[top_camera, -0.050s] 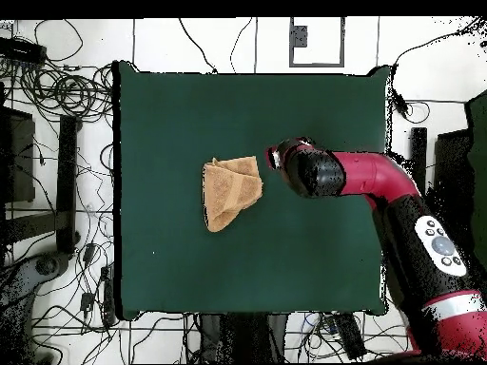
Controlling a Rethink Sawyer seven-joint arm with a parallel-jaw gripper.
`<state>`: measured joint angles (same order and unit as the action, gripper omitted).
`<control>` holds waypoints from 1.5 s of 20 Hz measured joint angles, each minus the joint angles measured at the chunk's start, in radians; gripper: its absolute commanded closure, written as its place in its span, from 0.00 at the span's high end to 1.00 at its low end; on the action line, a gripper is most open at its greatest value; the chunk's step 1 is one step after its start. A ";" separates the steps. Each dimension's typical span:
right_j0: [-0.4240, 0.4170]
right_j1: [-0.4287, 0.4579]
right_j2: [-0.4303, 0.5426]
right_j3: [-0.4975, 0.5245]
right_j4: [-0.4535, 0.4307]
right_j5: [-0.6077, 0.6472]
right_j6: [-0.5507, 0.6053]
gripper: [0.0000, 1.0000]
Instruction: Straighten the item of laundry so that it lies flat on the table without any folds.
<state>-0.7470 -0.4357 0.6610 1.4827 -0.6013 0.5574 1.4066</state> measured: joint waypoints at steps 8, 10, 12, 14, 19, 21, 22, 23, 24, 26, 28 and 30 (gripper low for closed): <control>-0.027 0.072 0.046 0.002 0.000 0.053 0.000 1.00; -0.040 0.082 0.060 0.006 0.000 0.060 0.000 1.00; -0.055 0.092 0.078 0.007 0.000 0.067 -0.001 1.00; -0.076 0.102 0.103 0.007 0.000 0.084 -0.006 1.00; -0.107 0.105 0.146 0.007 0.000 0.123 -0.012 1.00; -0.114 0.105 0.159 0.007 0.001 0.134 -0.016 1.00; -0.118 0.105 0.165 0.007 0.001 0.140 -0.018 1.00; -0.121 0.105 0.173 0.007 0.001 0.148 -0.024 1.00; -0.121 0.106 0.176 0.007 0.001 0.151 -0.026 1.00; -0.121 0.106 0.183 0.007 0.001 0.162 -0.033 1.00; -0.120 0.109 0.193 0.007 0.001 0.181 -0.039 1.00; -0.115 0.112 0.200 0.007 0.001 0.206 -0.046 1.00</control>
<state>-0.8622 -0.3234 0.8606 1.4893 -0.6007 0.7639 1.3610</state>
